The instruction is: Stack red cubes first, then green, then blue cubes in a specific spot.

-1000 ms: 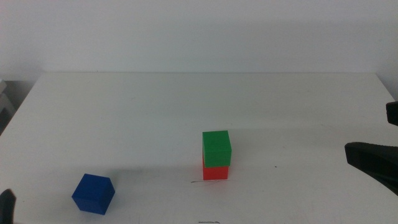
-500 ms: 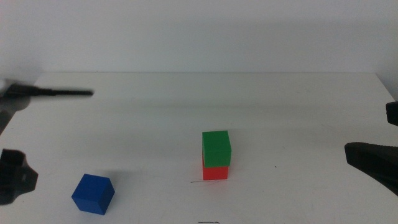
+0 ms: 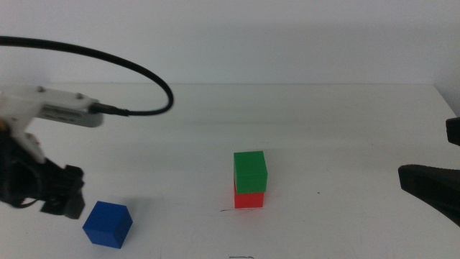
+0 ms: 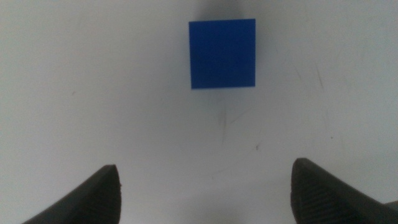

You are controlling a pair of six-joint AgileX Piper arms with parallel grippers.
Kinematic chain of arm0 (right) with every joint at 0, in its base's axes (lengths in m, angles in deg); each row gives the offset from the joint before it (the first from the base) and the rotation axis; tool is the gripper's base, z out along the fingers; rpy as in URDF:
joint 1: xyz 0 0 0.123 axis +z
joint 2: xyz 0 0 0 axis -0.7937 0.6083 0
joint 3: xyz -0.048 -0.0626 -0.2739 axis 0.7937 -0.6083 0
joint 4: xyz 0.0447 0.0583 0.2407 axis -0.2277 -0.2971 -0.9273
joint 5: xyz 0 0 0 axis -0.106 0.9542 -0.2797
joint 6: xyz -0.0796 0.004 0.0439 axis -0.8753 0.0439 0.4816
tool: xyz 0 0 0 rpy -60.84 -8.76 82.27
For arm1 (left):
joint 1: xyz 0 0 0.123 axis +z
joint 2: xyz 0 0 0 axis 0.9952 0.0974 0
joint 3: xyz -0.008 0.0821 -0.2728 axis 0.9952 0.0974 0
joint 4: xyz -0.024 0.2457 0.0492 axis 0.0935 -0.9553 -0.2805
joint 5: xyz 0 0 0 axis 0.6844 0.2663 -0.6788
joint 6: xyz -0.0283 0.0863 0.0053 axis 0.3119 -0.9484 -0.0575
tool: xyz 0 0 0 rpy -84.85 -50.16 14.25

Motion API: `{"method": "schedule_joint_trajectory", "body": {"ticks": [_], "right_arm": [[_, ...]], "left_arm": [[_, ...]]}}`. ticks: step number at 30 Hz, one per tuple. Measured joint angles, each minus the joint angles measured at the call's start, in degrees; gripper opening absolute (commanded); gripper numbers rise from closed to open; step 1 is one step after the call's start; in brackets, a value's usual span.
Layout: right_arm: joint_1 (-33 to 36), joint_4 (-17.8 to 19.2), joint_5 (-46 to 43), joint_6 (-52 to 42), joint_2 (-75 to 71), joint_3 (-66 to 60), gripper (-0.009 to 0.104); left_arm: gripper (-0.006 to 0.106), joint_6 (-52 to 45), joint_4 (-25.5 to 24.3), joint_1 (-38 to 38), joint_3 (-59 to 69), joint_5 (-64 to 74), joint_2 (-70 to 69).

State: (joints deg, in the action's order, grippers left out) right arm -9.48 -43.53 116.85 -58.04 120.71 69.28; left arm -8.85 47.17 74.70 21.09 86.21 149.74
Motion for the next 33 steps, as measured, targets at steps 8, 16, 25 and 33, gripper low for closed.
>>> {"method": "schedule_joint_trajectory", "body": {"ticks": [8,16,25,33], "right_arm": [[0.00,0.00,0.00,0.00,0.00,0.00,0.094],[0.00,0.00,0.00,0.00,0.00,0.00,0.094],[0.00,0.00,0.00,0.00,0.00,0.00,0.094],[0.00,0.00,0.00,0.00,0.00,0.00,0.094]], "left_arm": [[0.093,-5.34,3.92,-0.07,0.00,-5.69,11.39],[0.093,-6.31,5.09,-0.07,-0.11,-10.04,18.80],[0.093,-6.57,5.96,-0.13,-0.16,-13.69,23.79],[0.085,-6.60,6.40,-0.25,-0.16,-15.20,27.98]]}}
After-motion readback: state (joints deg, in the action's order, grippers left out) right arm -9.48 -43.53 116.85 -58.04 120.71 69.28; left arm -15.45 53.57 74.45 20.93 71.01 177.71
